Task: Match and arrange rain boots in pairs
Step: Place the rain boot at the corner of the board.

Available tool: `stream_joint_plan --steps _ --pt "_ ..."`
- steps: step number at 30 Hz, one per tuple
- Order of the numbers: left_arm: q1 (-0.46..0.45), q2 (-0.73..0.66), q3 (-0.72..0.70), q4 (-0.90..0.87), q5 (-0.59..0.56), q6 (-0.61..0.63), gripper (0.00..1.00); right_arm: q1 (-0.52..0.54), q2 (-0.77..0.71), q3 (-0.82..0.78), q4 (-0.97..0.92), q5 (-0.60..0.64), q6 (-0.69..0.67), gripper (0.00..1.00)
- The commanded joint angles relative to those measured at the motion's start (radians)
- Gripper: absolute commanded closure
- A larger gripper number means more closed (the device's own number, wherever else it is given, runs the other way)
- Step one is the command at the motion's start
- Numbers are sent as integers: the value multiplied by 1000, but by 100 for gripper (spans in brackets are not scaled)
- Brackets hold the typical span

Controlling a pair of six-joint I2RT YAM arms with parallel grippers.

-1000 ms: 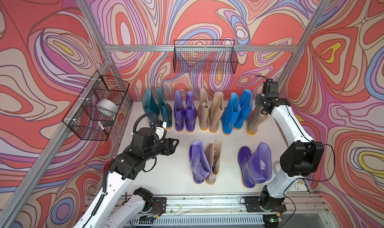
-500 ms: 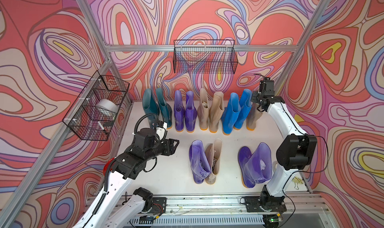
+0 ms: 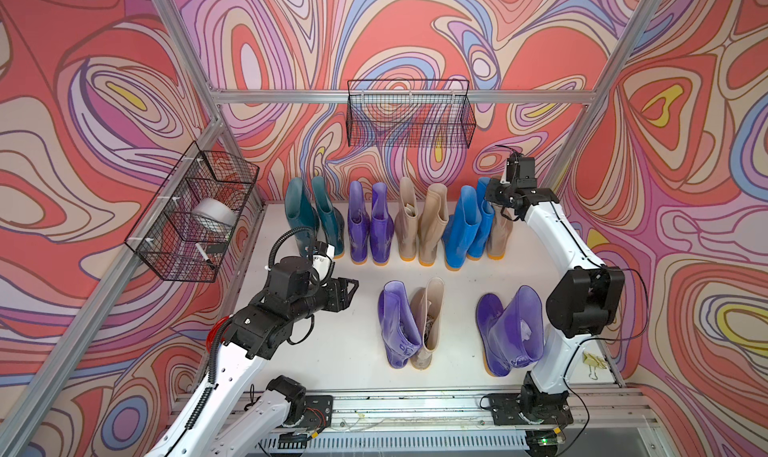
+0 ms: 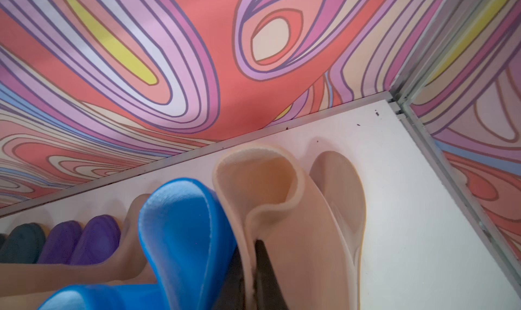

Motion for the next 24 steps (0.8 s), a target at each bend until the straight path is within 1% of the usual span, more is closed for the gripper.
stream_joint_plan --steps 1,6,13,15,20,24 --pt "-5 -13 -2 6 2 16 36 30 11 68 49 -76 23 100" --pt "-5 -28 -2 -9 -8 15 36 30 1 45 47 -40 26 100" --pt "-5 -32 4 -25 -20 19 36 23 -43 -10 20 46 12 100" --pt "-5 -30 4 -22 -17 18 36 14 -60 -30 21 53 11 95" --pt "-5 -26 3 -15 -9 16 36 -9 -94 -66 12 41 15 75" --pt "-5 -26 3 -12 -8 14 36 -26 -121 -96 11 40 19 61"
